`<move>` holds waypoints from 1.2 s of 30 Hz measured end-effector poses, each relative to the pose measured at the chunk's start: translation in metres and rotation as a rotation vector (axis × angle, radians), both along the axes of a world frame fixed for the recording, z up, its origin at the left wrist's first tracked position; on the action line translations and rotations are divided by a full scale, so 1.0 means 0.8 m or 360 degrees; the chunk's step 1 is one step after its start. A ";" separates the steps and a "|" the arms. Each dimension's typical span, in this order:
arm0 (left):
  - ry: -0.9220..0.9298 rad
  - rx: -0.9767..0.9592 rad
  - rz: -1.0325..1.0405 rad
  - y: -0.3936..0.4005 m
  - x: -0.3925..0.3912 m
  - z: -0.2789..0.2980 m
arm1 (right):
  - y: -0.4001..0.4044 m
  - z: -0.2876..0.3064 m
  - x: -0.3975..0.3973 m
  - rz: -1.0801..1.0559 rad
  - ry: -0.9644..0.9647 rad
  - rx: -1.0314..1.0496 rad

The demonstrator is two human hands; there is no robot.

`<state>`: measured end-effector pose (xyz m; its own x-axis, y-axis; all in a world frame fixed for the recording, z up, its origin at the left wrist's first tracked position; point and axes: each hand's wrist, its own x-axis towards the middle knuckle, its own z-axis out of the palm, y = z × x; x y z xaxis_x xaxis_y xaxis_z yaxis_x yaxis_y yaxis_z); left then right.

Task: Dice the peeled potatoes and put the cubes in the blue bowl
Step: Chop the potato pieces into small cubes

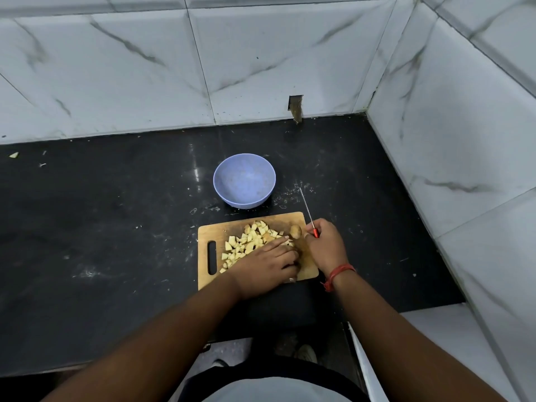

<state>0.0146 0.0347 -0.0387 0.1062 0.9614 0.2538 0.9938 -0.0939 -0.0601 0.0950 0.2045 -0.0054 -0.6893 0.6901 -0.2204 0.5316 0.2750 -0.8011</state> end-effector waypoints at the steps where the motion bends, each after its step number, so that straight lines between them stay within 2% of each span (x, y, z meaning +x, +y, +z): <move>1: -0.0041 0.0013 0.0024 0.000 0.001 0.001 | -0.002 0.000 0.000 0.0059 -0.0014 0.0057; 6: -0.0226 -0.0044 0.0252 0.006 0.010 0.015 | -0.006 0.004 -0.013 0.0319 -0.0120 0.0305; 14: -0.0328 -0.0225 0.0703 0.021 0.009 0.032 | 0.002 0.014 -0.025 0.0447 -0.0215 0.0300; 21: -0.0335 -0.0458 0.0758 0.025 0.006 0.035 | 0.004 0.027 -0.002 0.0246 -0.0252 0.0126; 26: -0.0324 -0.0493 0.0779 0.025 0.008 0.037 | -0.008 0.044 0.035 0.0452 -0.0535 0.0145; 30: -0.0291 -0.0513 0.0783 0.027 0.008 0.037 | -0.025 0.051 0.040 0.0641 -0.0862 0.0395; 36: -0.0242 -0.0518 0.0785 0.027 0.008 0.040 | -0.039 0.065 0.035 0.0693 -0.1044 0.0398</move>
